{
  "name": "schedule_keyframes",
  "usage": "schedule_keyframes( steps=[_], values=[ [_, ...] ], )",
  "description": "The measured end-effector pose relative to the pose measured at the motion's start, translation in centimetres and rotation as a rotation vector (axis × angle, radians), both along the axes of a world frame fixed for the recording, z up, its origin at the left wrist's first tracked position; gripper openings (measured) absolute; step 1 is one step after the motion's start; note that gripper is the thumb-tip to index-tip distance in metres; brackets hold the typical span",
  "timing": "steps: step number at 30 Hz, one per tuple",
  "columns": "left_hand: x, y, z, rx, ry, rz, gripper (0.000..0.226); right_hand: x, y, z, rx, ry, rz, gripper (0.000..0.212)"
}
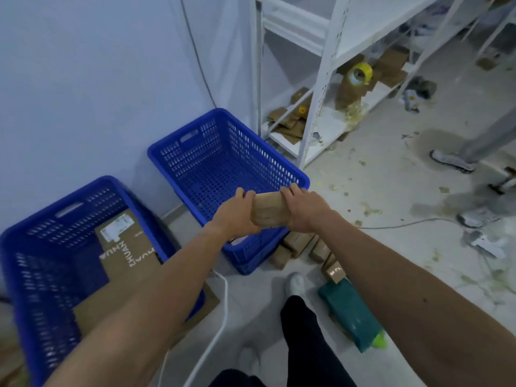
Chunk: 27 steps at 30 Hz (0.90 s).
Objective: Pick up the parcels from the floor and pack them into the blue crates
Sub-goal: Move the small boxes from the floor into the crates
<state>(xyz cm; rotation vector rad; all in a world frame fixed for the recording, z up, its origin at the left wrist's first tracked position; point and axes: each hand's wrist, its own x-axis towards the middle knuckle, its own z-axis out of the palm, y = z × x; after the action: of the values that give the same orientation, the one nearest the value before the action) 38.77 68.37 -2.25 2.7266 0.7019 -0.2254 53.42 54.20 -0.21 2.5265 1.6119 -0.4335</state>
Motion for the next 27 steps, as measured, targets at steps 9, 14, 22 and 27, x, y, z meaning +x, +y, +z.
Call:
schedule_keyframes(
  steps=[9, 14, 22, 27],
  values=[
    [8.0, 6.6, -4.3, -0.063, 0.156, 0.235, 0.081, 10.2, 10.3, -6.3, -0.077, 0.09, 0.207, 0.101],
    [11.3, 9.5, -7.4, -0.108, 0.219, 0.336, 0.078, 14.5, 15.2, -9.5, -0.14, 0.105, 0.34, 0.097],
    [12.2, 14.1, -16.4, -0.124, 0.275, 0.35, 0.077, 15.6, 21.1, -18.1, -0.257, 0.102, 0.419, 0.089],
    [12.0, 16.5, -23.1, -0.129, 0.307, 0.324, 0.073, 15.2, 23.2, -24.3, -0.31, 0.086, 0.436, 0.09]
  ],
)
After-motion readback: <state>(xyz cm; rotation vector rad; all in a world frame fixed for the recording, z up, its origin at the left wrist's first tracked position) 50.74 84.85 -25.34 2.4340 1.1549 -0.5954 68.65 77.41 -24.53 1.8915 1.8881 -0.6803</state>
